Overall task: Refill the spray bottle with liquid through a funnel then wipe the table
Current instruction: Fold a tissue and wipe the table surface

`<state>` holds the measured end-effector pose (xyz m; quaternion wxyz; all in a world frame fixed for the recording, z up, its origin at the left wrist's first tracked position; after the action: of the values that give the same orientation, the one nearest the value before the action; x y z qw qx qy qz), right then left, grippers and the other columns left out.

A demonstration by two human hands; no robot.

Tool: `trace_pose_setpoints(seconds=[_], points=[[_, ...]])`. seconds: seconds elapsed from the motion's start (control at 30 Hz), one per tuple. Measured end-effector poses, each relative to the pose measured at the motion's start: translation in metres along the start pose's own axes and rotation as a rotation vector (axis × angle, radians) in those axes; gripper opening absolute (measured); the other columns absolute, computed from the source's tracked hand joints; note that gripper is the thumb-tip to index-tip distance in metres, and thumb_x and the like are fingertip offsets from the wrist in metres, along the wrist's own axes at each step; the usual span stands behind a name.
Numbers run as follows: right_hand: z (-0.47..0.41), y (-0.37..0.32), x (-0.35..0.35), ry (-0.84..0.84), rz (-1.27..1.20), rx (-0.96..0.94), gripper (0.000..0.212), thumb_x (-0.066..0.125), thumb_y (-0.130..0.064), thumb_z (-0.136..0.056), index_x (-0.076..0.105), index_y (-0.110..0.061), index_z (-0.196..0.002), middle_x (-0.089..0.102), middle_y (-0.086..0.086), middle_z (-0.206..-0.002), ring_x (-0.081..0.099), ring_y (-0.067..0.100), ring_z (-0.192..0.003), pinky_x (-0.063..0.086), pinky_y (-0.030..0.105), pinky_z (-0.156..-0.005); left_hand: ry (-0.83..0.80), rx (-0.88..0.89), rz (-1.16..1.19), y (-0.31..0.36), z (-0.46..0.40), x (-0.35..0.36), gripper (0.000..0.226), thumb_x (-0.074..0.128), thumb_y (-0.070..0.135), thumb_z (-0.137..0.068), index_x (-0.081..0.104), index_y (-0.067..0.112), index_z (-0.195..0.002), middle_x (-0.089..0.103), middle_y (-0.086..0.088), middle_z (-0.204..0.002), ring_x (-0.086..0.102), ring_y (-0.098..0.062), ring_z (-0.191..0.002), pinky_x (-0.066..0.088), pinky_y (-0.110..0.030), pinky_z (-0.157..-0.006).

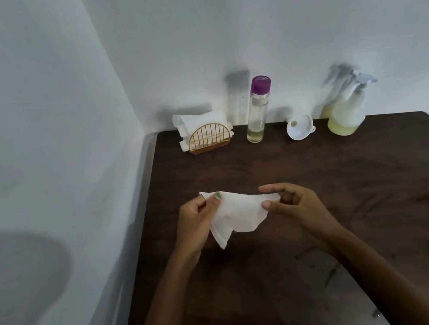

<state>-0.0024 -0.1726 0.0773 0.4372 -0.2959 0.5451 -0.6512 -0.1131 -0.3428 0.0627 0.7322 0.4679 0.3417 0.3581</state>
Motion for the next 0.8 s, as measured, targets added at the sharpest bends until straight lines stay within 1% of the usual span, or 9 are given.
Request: trace_pose_setpoints(seconds=[0.07, 0.13, 0.23, 0.33, 0.43, 0.53, 0.63, 0.7, 0.8], points=[[0.005, 0.001, -0.002, 0.017, -0.034, 0.002, 0.028, 0.068, -0.005, -0.079, 0.068, -0.015, -0.106, 0.069, -0.005, -0.105, 0.066, 0.004, -0.094, 0.053, 0.017, -0.074, 0.037, 0.008, 0.015, 0.001, 0.003, -0.002, 0.018, 0.061, 0.029, -0.091, 0.063, 0.022, -0.108, 0.067, 0.005, -0.104, 0.061, -0.003, -0.088, 0.049, -0.016, -0.067], [0.008, 0.003, -0.008, 0.053, -0.079, 0.004, 0.028, 0.07, -0.005, -0.078, 0.069, -0.013, -0.105, 0.07, -0.003, -0.103, 0.067, 0.006, -0.091, 0.054, 0.017, -0.072, 0.091, -0.001, 0.022, 0.0, 0.004, -0.007, 0.039, 0.066, 0.031, -0.086, 0.052, 0.024, -0.122, 0.059, 0.005, -0.116, 0.06, -0.004, -0.091, 0.048, -0.016, -0.064], [0.012, 0.004, -0.013, 0.109, -0.098, -0.011, 0.028, 0.071, -0.002, -0.077, 0.069, -0.009, -0.104, 0.072, 0.001, -0.095, 0.069, 0.008, -0.085, 0.055, 0.018, -0.071, 0.071, 0.038, 0.037, 0.002, 0.007, -0.009, 0.055, 0.072, 0.029, -0.081, 0.043, 0.032, -0.128, 0.054, 0.003, -0.127, 0.061, -0.01, -0.098, 0.053, -0.016, -0.063], [0.012, 0.003, -0.016, 0.132, -0.055, -0.039, 0.027, 0.071, -0.004, -0.076, 0.07, -0.009, -0.103, 0.072, 0.002, -0.091, 0.07, 0.009, -0.082, 0.056, 0.018, -0.069, -0.006, 0.113, -0.047, 0.006, 0.006, -0.007, 0.051, 0.073, 0.022, -0.081, 0.05, 0.037, -0.123, 0.059, -0.004, -0.129, 0.063, -0.02, -0.109, 0.058, -0.023, -0.077], [0.01, -0.001, -0.018, 0.131, 0.016, -0.064, 0.025, 0.073, -0.007, -0.076, 0.071, -0.01, -0.1, 0.073, 0.0, -0.088, 0.07, 0.008, -0.079, 0.056, 0.017, -0.066, -0.024, 0.16, -0.139, 0.011, 0.006, -0.009, 0.042, 0.073, 0.017, -0.081, 0.061, 0.033, -0.118, 0.065, -0.002, -0.122, 0.063, -0.018, -0.11, 0.056, -0.038, -0.09], [0.008, -0.004, -0.019, 0.145, 0.116, -0.088, 0.021, 0.074, -0.01, -0.076, 0.072, -0.012, -0.096, 0.072, -0.001, -0.085, 0.069, 0.006, -0.075, 0.057, 0.018, -0.066, 0.026, 0.194, -0.259, 0.015, 0.007, -0.015, 0.031, 0.074, 0.019, -0.081, 0.069, 0.027, -0.11, 0.07, 0.003, -0.113, 0.064, -0.011, -0.103, 0.056, -0.04, -0.09], [0.007, -0.005, -0.02, 0.16, 0.201, -0.115, 0.01, 0.074, -0.015, -0.076, 0.074, -0.017, -0.086, 0.073, -0.001, -0.081, 0.068, 0.011, -0.074, 0.055, 0.024, -0.067, 0.105, 0.219, -0.428, 0.019, 0.007, -0.021, 0.023, 0.074, 0.03, -0.08, 0.072, 0.028, -0.102, 0.072, 0.007, -0.106, 0.064, -0.008, -0.097, 0.054, -0.042, -0.09], [0.006, -0.006, -0.022, 0.177, 0.241, -0.125, 0.002, 0.074, -0.019, -0.078, 0.072, -0.019, -0.079, 0.07, -0.003, -0.079, 0.064, 0.012, -0.071, 0.052, 0.019, -0.062, 0.129, 0.235, -0.501, 0.022, 0.008, -0.02, 0.012, 0.072, 0.036, -0.081, 0.071, 0.033, -0.092, 0.069, 0.011, -0.102, 0.06, -0.008, -0.095, 0.051, -0.046, -0.091], [0.004, -0.006, -0.025, 0.191, 0.274, -0.111, 0.007, 0.071, -0.021, -0.081, 0.067, -0.016, -0.078, 0.065, 0.0, -0.083, 0.059, 0.012, -0.072, 0.048, 0.019, -0.061, 0.146, 0.26, -0.462, 0.026, 0.007, -0.022, 0.009, 0.068, 0.042, -0.082, 0.065, 0.034, -0.085, 0.059, 0.014, -0.103, 0.055, -0.012, -0.1, 0.048, -0.044, -0.092]])
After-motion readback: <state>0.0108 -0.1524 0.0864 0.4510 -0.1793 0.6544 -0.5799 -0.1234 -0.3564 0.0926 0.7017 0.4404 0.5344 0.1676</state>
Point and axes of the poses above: each hand's wrist, its own z-axis away from the middle knuckle, its own x-axis out of the palm, y = z × x, the point moved 10 cm from there along -z, towards the middle knuckle
